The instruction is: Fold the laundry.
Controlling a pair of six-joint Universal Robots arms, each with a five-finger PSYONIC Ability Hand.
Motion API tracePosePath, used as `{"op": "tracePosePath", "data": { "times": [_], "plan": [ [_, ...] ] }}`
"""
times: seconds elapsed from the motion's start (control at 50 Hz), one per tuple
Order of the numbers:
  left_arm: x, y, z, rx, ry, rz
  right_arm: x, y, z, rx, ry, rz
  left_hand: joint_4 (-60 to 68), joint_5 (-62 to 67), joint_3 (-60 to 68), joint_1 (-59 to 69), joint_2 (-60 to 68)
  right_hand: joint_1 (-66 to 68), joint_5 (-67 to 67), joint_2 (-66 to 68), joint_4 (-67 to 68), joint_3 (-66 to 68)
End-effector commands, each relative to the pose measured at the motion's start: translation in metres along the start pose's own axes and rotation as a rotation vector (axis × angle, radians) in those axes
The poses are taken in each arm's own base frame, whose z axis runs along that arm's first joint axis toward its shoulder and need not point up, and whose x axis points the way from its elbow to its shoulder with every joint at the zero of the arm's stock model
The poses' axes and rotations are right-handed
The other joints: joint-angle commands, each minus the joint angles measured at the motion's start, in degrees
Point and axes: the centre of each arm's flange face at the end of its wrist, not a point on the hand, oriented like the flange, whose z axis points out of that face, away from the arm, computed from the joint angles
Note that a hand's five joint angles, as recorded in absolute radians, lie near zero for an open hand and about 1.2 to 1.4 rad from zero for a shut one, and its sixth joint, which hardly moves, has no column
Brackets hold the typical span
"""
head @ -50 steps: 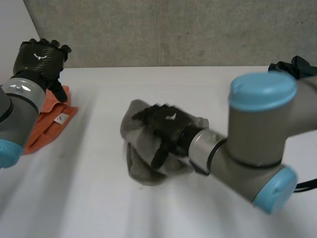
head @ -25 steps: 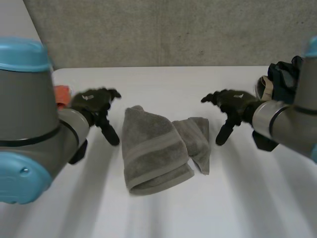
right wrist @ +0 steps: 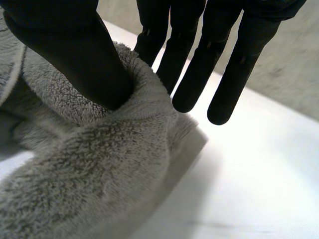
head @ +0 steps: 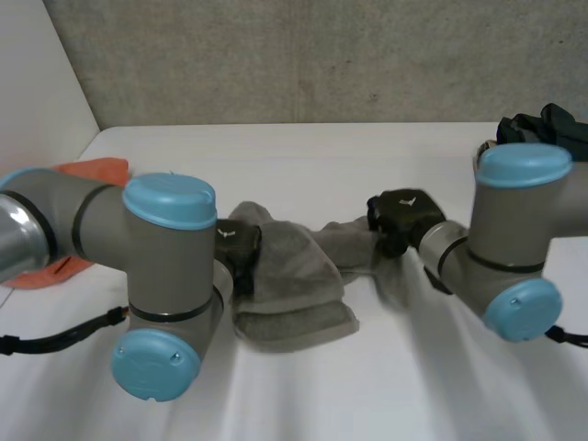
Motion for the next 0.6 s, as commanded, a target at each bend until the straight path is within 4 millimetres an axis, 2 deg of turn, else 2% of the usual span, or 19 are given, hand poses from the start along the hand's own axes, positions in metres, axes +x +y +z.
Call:
{"op": "tracePosePath", "data": {
  "times": [0.02, 0.06, 0.12, 0.14, 0.22, 0.26, 0.34, 0.36, 0.44, 0.46, 0.52, 0.54, 0.58, 0.6],
  "plan": [
    [-0.026, -0.049, -0.033, 0.133, -0.028, -0.036, 0.031, -0.050, -0.035, 0.086, 0.074, -0.099, 11.61, 14.99, 12.51, 16.23, 12.16, 15.66, 13.19, 12.78, 11.86, 12.60],
    [-0.043, -0.073, -0.052, 0.210, -0.047, -0.058, 0.045, -0.072, -0.050, 0.134, 0.106, -0.134, 11.61, 14.99, 12.51, 16.23, 12.16, 15.66, 13.19, 12.78, 11.86, 12.60],
    [-0.065, -0.097, -0.072, 0.288, -0.081, -0.084, 0.057, -0.095, -0.067, 0.192, 0.135, -0.174, 11.61, 14.99, 12.51, 16.23, 12.16, 15.66, 13.19, 12.78, 11.86, 12.60],
    [-0.078, -0.108, -0.083, 0.327, -0.104, -0.101, 0.064, -0.109, -0.077, 0.228, 0.155, -0.197, 11.61, 14.99, 12.51, 16.23, 12.16, 15.66, 13.19, 12.78, 11.86, 12.60],
    [-0.101, -0.120, -0.098, 0.357, -0.115, -0.107, 0.077, -0.128, -0.094, 0.253, 0.178, -0.233, 11.61, 14.99, 12.51, 16.23, 12.16, 15.66, 13.19, 12.78, 11.86, 12.60],
    [-0.105, -0.120, -0.097, 0.345, -0.104, -0.104, 0.080, -0.130, -0.096, 0.242, 0.175, -0.243, 11.61, 14.99, 12.51, 16.23, 12.16, 15.66, 13.19, 12.78, 11.86, 12.60],
    [-0.114, -0.114, -0.088, 0.298, -0.080, -0.111, 0.084, -0.132, -0.093, 0.225, 0.174, -0.263, 11.61, 14.99, 12.51, 16.23, 12.16, 15.66, 13.19, 12.78, 11.86, 12.60],
    [-0.117, -0.106, -0.078, 0.260, -0.077, -0.116, 0.084, -0.132, -0.091, 0.220, 0.173, -0.266, 11.61, 14.99, 12.51, 16.23, 12.16, 15.66, 13.19, 12.78, 11.86, 12.60],
    [-0.118, -0.081, -0.045, 0.151, -0.065, -0.117, 0.084, -0.114, -0.062, 0.160, 0.157, -0.285, 11.61, 14.99, 12.51, 16.23, 12.16, 15.66, 13.19, 12.78, 11.86, 12.60],
    [-0.117, -0.069, -0.031, 0.103, -0.064, -0.119, 0.082, -0.106, -0.051, 0.134, 0.145, -0.290, 11.61, 14.99, 12.51, 16.23, 12.16, 15.66, 13.19, 12.78, 11.86, 12.60],
    [-0.114, -0.048, -0.005, 0.025, -0.063, -0.121, 0.078, -0.091, -0.035, 0.092, 0.129, -0.294, 11.61, 14.99, 12.51, 16.23, 12.16, 15.66, 13.19, 12.78, 11.86, 12.60],
    [-0.113, -0.045, 0.001, 0.015, -0.063, -0.117, 0.075, -0.082, -0.026, 0.069, 0.120, -0.291, 11.61, 14.99, 12.51, 16.23, 12.16, 15.66, 13.19, 12.78, 11.86, 12.60],
    [-0.115, -0.043, 0.015, 0.022, -0.072, -0.109, 0.073, -0.078, -0.018, 0.062, 0.119, -0.288, 11.61, 14.99, 12.51, 16.23, 12.16, 15.66, 13.19, 12.78, 11.86, 12.60],
    [-0.119, -0.049, 0.027, 0.063, -0.089, -0.106, 0.072, -0.078, -0.009, 0.089, 0.131, -0.287, 11.61, 14.99, 12.51, 16.23, 12.16, 15.66, 13.19, 12.78, 11.86, 12.60]
  ]
}}
